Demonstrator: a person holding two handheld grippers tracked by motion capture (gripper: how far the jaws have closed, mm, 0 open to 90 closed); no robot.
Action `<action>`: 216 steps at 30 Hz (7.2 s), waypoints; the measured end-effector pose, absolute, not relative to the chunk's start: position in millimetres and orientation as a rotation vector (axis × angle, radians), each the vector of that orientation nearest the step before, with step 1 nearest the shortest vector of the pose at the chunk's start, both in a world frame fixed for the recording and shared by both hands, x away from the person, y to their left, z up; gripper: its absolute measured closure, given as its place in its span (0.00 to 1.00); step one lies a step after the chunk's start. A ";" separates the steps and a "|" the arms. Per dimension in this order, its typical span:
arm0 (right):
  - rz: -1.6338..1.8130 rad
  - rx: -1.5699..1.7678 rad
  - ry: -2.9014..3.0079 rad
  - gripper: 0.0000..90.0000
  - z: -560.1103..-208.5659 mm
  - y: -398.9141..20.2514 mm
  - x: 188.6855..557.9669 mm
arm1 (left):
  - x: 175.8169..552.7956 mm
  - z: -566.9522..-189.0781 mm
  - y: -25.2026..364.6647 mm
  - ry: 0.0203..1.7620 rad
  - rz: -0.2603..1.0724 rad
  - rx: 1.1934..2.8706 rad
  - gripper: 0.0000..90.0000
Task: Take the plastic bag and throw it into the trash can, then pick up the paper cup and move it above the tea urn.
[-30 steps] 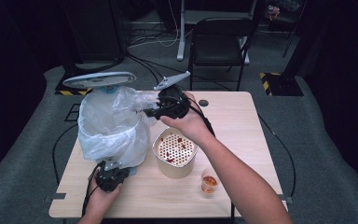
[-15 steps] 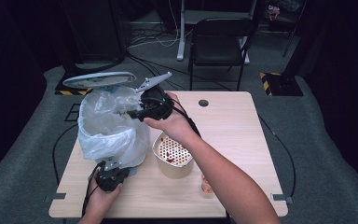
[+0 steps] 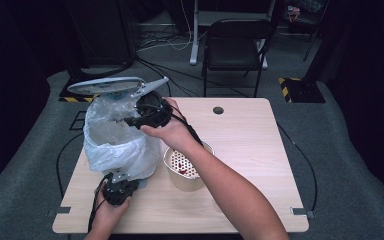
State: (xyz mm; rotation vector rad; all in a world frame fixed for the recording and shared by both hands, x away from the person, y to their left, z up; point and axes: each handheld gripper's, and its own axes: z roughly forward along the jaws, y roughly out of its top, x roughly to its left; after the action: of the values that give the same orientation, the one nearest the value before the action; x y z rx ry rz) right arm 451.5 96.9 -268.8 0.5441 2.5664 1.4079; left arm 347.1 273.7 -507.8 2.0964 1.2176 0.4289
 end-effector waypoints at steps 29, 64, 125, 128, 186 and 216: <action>1.426 0.638 2.484 0.41 -274.2 91.2 450.2 | 347.0 -509.9 269.5 1.259 0.413 2.012 0.98; 1.281 0.708 2.416 0.52 -309.5 -26.8 427.4 | 347.6 -509.2 270.5 1.233 0.404 2.023 0.98; 1.166 0.983 2.521 0.88 -413.6 -98.1 460.2 | 347.6 -507.2 275.2 1.204 0.424 2.111 0.98; 1.169 0.982 2.520 0.89 -413.6 -100.9 456.6 | 347.6 -507.2 275.1 1.203 0.426 2.112 0.98; 1.373 1.049 2.367 0.15 -451.5 -165.5 345.9 | 347.6 -507.0 274.6 1.210 0.426 2.111 0.98; 1.309 0.975 2.469 0.13 -473.6 -148.0 332.0 | 347.5 -507.1 274.9 1.208 0.426 2.111 0.98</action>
State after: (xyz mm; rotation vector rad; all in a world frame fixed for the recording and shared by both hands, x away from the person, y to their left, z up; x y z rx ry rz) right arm 332.0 -148.0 -473.6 0.9747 2.4687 1.3090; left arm 347.5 274.9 -507.1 2.1112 1.2081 0.4259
